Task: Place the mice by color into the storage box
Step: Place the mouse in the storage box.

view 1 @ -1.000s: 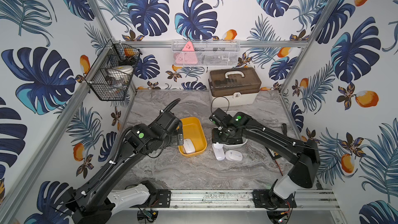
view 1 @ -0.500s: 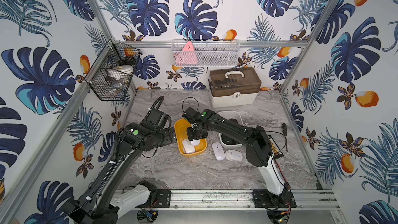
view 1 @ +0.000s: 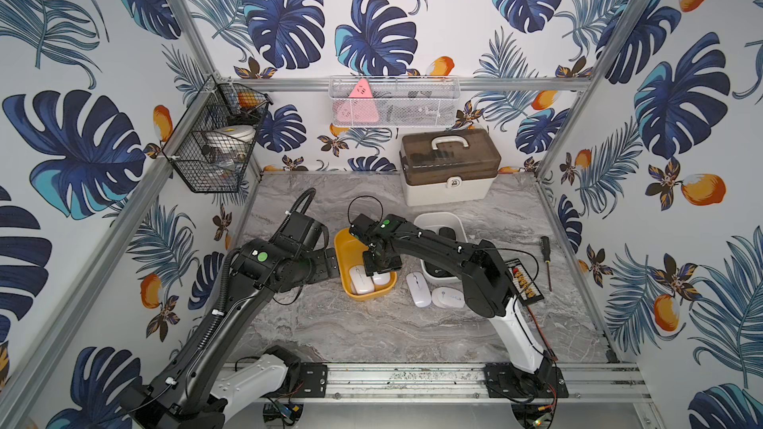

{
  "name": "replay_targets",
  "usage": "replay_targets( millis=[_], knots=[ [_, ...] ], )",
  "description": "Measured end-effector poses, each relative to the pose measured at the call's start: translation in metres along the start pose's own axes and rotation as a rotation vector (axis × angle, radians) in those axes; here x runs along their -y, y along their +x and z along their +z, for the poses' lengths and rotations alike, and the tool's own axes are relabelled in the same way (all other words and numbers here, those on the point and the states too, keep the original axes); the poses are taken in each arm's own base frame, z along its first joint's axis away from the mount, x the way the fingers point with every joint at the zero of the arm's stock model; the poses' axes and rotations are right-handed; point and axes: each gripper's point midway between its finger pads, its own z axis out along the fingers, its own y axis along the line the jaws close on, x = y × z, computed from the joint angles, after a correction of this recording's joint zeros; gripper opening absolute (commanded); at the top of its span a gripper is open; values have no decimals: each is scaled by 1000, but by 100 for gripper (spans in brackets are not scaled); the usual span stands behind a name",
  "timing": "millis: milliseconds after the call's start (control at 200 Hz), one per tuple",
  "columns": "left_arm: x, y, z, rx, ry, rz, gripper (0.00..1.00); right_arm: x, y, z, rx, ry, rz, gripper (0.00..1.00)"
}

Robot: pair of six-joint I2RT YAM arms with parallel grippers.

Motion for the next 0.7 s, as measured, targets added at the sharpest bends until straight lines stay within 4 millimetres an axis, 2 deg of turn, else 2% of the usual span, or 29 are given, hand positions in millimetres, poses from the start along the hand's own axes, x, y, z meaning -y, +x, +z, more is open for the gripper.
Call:
replay_targets(
  millis=[180, 410, 590, 700],
  knots=[
    [2, 0, 1, 1, 14, 2, 99, 3, 7, 9, -25, 16, 40, 64],
    [4, 3, 2, -6, 28, 14, 99, 2, 9, 11, -29, 15, 73, 73],
    [6, 4, 1, -11, 39, 24, 99, 0, 11, 5, -22, 7, 92, 75],
    [7, 3, 0, -9, 50, 26, 99, -1, 11, -7, -6, -8, 108, 76]
  ],
)
